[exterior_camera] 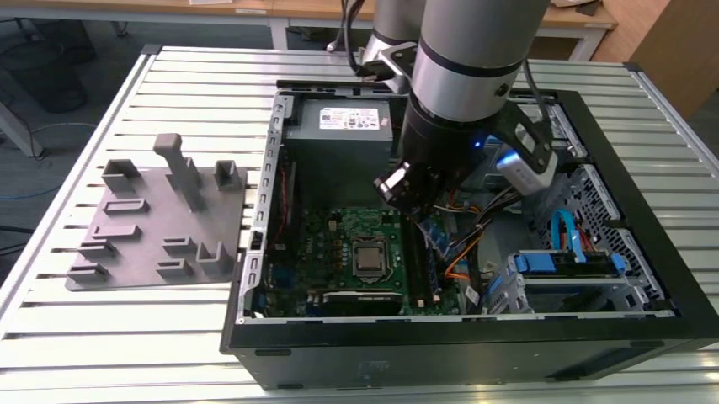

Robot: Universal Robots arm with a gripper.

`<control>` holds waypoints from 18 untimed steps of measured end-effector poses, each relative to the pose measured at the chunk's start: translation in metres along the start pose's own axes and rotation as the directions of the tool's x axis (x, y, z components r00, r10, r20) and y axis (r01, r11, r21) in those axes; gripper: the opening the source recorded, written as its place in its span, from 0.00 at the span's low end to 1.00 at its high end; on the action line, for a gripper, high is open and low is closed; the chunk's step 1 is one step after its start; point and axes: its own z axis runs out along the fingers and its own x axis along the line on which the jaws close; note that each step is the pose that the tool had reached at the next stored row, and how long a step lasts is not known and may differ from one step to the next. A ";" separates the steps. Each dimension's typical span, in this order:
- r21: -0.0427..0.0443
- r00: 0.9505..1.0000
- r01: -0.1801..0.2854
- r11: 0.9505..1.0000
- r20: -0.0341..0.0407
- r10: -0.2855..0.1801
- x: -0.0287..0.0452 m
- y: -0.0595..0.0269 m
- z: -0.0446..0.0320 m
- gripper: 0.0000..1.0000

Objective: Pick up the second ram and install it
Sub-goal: 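Insert the second ram into the second slot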

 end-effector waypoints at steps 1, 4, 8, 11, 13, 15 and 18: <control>0.000 1.000 -0.007 1.000 0.000 0.007 0.0000 0.0000 0.0001 0.14; 0.001 0.999 -0.034 0.999 0.001 0.034 0.0000 0.0000 0.0002 0.14; 0.002 0.996 -0.087 0.996 0.003 0.087 0.0000 0.0000 0.0005 0.14; 0.003 0.991 -0.137 0.991 0.005 0.137 0.0000 0.0000 0.0008 0.14; 0.004 0.985 -0.170 0.985 0.006 0.170 0.0000 0.0000 0.0009 0.14; 0.005 0.979 -0.203 0.979 0.007 0.203 0.0000 0.0000 0.0010 0.14; 0.005 0.968 -0.251 0.968 0.009 0.251 0.0000 0.0000 0.0013 0.14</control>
